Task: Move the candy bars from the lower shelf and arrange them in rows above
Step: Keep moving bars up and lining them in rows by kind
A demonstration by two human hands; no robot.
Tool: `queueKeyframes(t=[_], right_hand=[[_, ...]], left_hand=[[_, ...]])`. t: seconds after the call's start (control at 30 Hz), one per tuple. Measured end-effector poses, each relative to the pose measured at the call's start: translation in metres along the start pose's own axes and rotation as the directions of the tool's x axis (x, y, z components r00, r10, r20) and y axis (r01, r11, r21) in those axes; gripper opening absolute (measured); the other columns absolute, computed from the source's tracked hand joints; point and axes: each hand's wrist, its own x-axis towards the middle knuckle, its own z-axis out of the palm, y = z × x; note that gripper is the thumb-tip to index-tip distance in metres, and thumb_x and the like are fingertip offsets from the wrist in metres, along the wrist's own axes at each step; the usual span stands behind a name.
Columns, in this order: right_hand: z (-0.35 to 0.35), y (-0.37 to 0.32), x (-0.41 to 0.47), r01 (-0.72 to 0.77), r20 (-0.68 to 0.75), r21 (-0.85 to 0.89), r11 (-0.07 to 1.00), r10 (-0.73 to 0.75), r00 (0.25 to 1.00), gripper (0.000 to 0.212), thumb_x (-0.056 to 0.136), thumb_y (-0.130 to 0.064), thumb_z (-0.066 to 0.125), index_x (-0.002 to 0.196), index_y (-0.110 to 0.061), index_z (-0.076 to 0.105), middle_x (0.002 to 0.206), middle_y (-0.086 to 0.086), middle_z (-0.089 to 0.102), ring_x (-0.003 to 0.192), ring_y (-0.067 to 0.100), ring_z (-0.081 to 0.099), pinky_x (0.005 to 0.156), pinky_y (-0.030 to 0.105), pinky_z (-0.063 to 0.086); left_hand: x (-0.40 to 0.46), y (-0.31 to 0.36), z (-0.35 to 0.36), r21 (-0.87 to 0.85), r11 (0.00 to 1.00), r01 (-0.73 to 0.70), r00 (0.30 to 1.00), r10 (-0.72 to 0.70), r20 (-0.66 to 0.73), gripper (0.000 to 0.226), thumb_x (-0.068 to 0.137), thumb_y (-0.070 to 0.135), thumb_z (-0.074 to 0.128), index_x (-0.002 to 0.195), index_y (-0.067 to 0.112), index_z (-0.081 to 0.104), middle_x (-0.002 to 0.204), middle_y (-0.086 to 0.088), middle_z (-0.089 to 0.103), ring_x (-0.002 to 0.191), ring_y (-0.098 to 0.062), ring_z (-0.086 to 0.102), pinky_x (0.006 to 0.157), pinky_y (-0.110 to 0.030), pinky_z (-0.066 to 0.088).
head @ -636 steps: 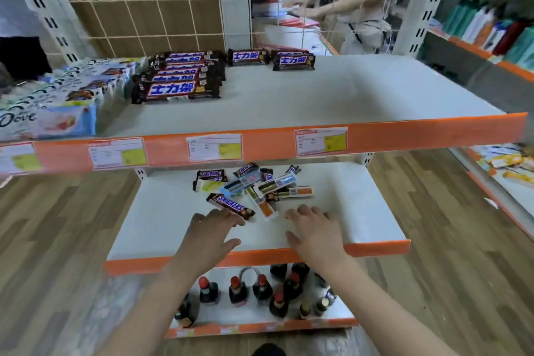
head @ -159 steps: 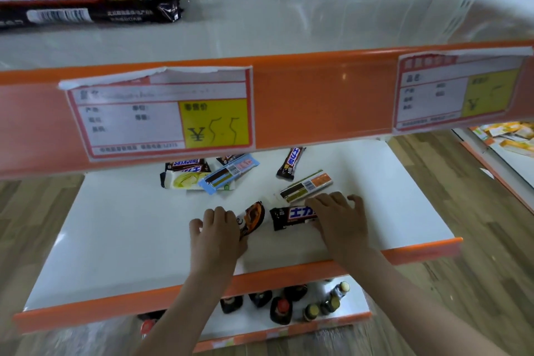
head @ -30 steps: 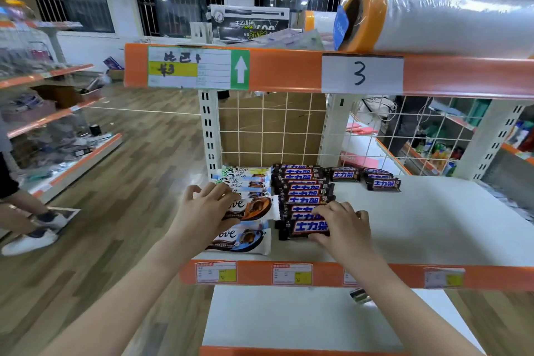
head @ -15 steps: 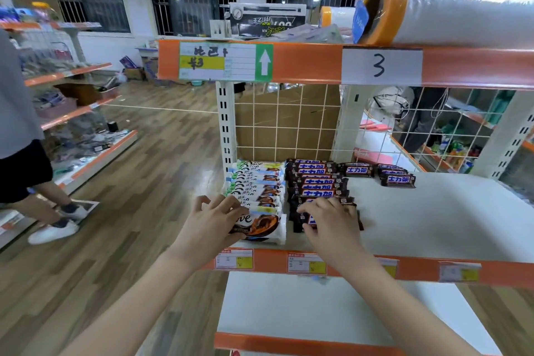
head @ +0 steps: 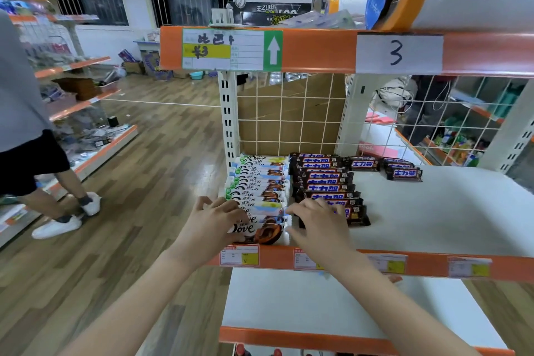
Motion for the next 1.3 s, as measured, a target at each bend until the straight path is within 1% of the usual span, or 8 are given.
queueKeyframes(t=[0.17,0.7,0.83,0.93,1.0,1.07,1.17,1.3], right_hand=[[0.008,-0.005,-0.003,0.002,0.038,-0.016,1.000,-0.001,0.999,0.037,0.091,-0.050,0.048,0.126,-0.038,0.047,0.119,-0.012,0.058,0.115,0.013,0.046,0.095,0.038,0.028],[0.008,-0.003,0.009,0.002,-0.059,-0.047,0.999,-0.005,0.998,0.035,0.094,-0.037,0.049,0.129,-0.031,0.047,0.116,-0.007,0.061,0.114,0.018,0.048,0.093,0.040,0.030],[0.008,0.002,-0.004,0.008,-0.188,-0.043,0.999,-0.016,0.982,0.029,0.085,-0.033,0.061,0.114,-0.031,0.060,0.097,-0.008,0.067,0.097,0.019,0.059,0.082,0.042,0.041],[0.005,0.011,-0.018,-0.026,-0.182,-0.046,0.999,0.017,0.983,0.021,0.079,-0.036,0.067,0.100,-0.032,0.063,0.086,-0.012,0.066,0.088,0.015,0.060,0.074,0.039,0.045],[0.003,0.019,-0.028,-0.037,-0.185,-0.053,0.998,0.026,0.982,0.028,0.067,-0.037,0.077,0.093,-0.034,0.065,0.080,-0.014,0.065,0.079,0.012,0.062,0.065,0.035,0.048],[-0.001,0.026,-0.039,-0.057,-0.141,-0.077,0.995,0.046,0.989,0.032,0.075,-0.037,0.072,0.105,-0.034,0.063,0.094,-0.014,0.065,0.092,0.014,0.061,0.075,0.039,0.046],[-0.009,0.042,-0.054,-0.111,-0.049,-0.044,0.993,0.109,0.993,0.036,0.095,-0.038,0.044,0.131,-0.034,0.045,0.128,-0.013,0.052,0.122,0.015,0.043,0.095,0.038,0.030],[-0.022,0.059,-0.076,-0.137,-0.087,-0.008,0.991,0.136,0.987,0.036,0.093,-0.036,0.046,0.130,-0.037,0.047,0.128,-0.015,0.053,0.121,0.014,0.045,0.095,0.039,0.031]], left_hand=[[0.003,0.001,0.003,-0.014,1.000,0.002,1.000,-0.002,-0.013,0.035,0.057,0.046,0.084,0.086,0.037,0.067,0.084,0.017,0.063,0.076,-0.009,0.061,0.071,-0.031,0.042],[0.020,0.001,0.011,0.041,0.999,0.009,0.997,-0.006,-0.081,0.038,0.056,0.040,0.086,0.087,0.033,0.067,0.084,0.014,0.063,0.076,-0.013,0.062,0.068,-0.035,0.044],[0.018,0.004,0.010,0.049,0.999,0.022,0.997,-0.018,-0.080,0.040,0.052,0.038,0.088,0.086,0.033,0.067,0.083,0.014,0.063,0.076,-0.014,0.062,0.068,-0.036,0.045],[0.017,0.007,0.008,0.037,0.998,0.044,0.996,-0.041,-0.082,0.040,0.052,0.038,0.089,0.085,0.034,0.066,0.081,0.014,0.062,0.075,-0.014,0.063,0.069,-0.035,0.045],[0.017,0.011,0.007,0.022,0.998,0.054,0.996,-0.052,-0.079,0.039,0.053,0.037,0.088,0.085,0.032,0.066,0.082,0.014,0.062,0.075,-0.014,0.064,0.068,-0.035,0.045],[0.018,0.020,0.004,0.021,0.998,0.064,0.995,-0.062,-0.077,0.039,0.053,0.033,0.089,0.084,0.031,0.067,0.082,0.012,0.062,0.076,-0.016,0.064,0.066,-0.035,0.046],[0.020,0.042,0.001,0.020,0.997,0.078,0.992,-0.075,-0.101,0.032,0.057,0.030,0.086,0.082,0.031,0.067,0.082,0.010,0.063,0.077,-0.017,0.064,0.064,-0.036,0.046],[0.025,0.075,-0.004,0.011,0.997,0.074,0.992,-0.073,-0.100,0.034,0.054,0.033,0.087,0.082,0.031,0.067,0.082,0.009,0.063,0.076,-0.018,0.065,0.062,-0.035,0.048]])
